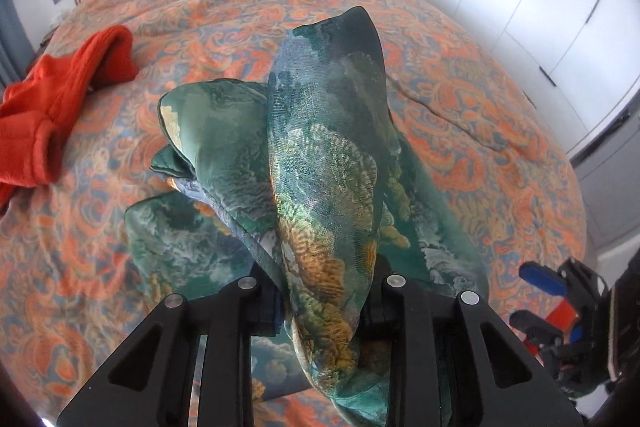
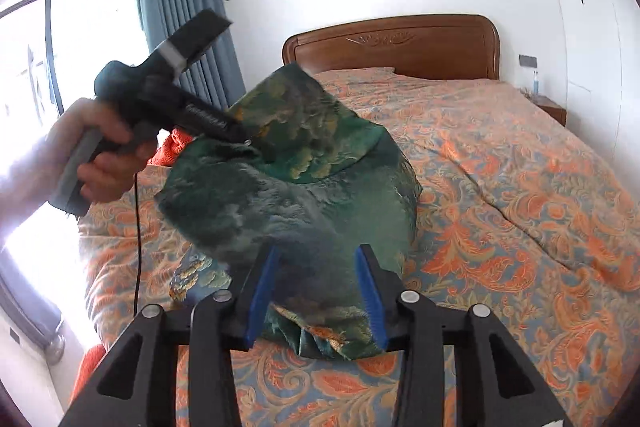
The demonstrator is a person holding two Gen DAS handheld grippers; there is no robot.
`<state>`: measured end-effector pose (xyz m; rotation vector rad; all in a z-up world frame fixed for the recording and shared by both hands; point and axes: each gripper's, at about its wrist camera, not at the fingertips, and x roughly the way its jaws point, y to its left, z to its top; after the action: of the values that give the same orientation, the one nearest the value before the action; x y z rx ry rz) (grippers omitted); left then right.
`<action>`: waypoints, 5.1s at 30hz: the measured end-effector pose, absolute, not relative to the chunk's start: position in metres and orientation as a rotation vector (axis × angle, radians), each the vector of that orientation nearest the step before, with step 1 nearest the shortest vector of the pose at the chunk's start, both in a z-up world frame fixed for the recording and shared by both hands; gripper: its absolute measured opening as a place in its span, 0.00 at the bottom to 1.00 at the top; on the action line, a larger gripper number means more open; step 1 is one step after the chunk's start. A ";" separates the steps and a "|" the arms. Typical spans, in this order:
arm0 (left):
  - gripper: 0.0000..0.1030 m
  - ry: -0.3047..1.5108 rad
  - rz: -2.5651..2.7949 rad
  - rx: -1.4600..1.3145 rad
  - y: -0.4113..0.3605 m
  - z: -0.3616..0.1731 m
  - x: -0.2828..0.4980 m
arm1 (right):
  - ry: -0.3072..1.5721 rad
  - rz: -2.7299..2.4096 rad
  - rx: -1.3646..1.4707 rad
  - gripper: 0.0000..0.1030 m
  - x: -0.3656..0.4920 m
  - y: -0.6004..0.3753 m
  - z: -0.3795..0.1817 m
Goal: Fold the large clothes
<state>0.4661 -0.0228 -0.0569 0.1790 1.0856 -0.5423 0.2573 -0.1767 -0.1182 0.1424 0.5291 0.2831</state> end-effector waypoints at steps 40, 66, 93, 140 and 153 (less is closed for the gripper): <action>0.34 1.174 -0.400 -0.257 0.132 -0.225 0.483 | 0.876 0.453 0.102 0.20 0.362 -0.069 -0.222; 0.36 1.136 -0.462 -0.350 0.163 -0.247 0.472 | 0.975 0.308 0.192 0.16 0.367 -0.121 -0.262; 0.37 1.080 -0.487 -0.424 0.178 -0.256 0.446 | 1.059 0.175 0.020 0.17 0.525 -0.104 -0.221; 0.84 1.084 -0.473 -0.714 0.244 -0.182 0.441 | 0.993 0.521 -0.007 0.17 0.376 0.031 -0.228; 0.89 1.219 -0.490 -0.599 0.196 -0.243 0.466 | 0.980 0.517 -0.022 0.17 0.370 0.030 -0.227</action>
<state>0.4661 0.1959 -0.2428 -0.5985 1.2192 -0.4904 0.3702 0.0302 -0.2270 -0.0217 0.9798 0.5166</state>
